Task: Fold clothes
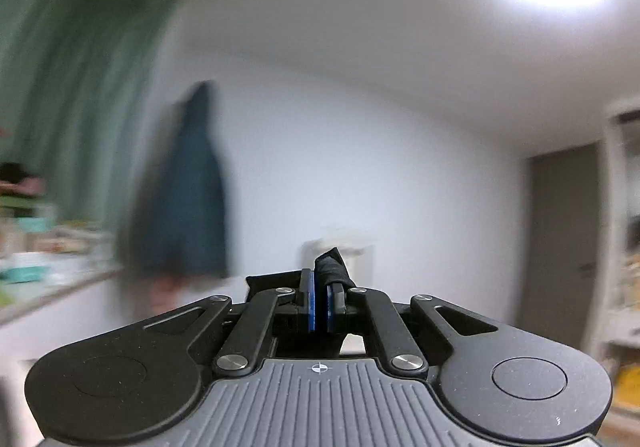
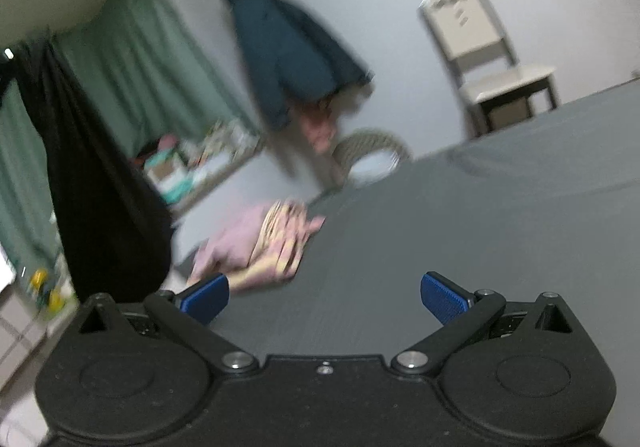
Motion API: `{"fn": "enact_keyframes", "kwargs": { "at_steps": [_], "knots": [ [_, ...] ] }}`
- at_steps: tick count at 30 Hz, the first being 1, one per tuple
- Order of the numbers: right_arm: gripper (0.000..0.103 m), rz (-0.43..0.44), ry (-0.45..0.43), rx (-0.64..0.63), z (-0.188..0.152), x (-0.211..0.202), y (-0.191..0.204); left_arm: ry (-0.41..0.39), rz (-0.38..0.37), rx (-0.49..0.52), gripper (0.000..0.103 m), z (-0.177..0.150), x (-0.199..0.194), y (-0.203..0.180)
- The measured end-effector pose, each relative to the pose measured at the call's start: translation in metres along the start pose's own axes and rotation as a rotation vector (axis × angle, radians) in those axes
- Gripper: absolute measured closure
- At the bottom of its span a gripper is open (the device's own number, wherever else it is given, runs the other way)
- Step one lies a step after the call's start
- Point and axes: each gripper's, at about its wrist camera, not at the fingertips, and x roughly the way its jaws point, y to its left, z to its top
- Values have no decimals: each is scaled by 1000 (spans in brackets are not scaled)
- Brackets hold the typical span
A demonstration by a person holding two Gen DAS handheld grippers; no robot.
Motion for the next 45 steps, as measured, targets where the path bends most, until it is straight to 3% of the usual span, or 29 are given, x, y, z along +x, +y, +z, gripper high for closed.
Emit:
{"fn": "enact_keyframes", "kwargs": {
  "at_steps": [3, 6, 11, 16, 22, 26, 28, 29, 31, 33, 35, 37, 39, 41, 45],
  "knots": [
    [0, -39, -106, 9, 17, -21, -15, 4, -65, -6, 98, 2, 10, -28],
    [0, -112, -195, -16, 33, -42, -29, 94, -31, -8, 98, -32, 24, -33],
    [0, -303, -278, -149, 43, -64, -47, 348, 126, -123, 98, -149, 33, 1],
    [0, -398, -255, -294, 34, -56, -60, 465, 388, -148, 98, -225, 24, 50],
    [0, -471, -174, -209, 20, -23, -70, 554, 345, -165, 97, -263, 42, 36],
    [2, -414, -42, -149, 11, -10, -69, 627, 217, -155, 95, -284, 50, 0],
    [15, -378, 53, -164, 2, -2, -66, 665, 189, -143, 76, -291, 47, -12],
    [29, -374, 88, -175, -2, 0, -65, 677, 169, -132, 67, -295, 45, -16],
    [35, -389, 141, -187, -11, 5, -64, 661, 149, -108, 23, -297, 37, -24],
    [39, -403, 195, -198, -20, 10, -63, 633, 137, -86, 9, -296, 32, -29],
    [43, -417, 249, -209, -29, 16, -62, 618, 128, -77, 9, -294, 30, -31],
    [56, -427, 280, -202, -33, 19, -64, 621, 128, -96, 9, -297, 33, -25],
    [76, -419, 301, -173, -32, 20, -71, 624, 129, -115, 9, -300, 35, -20],
    [89, -378, 316, -125, -33, 17, -76, 650, 138, -131, 9, -308, 39, -14],
    [96, -225, 320, -105, -42, 11, -63, 692, 153, -165, 9, -321, 47, -5]
  ]
}}
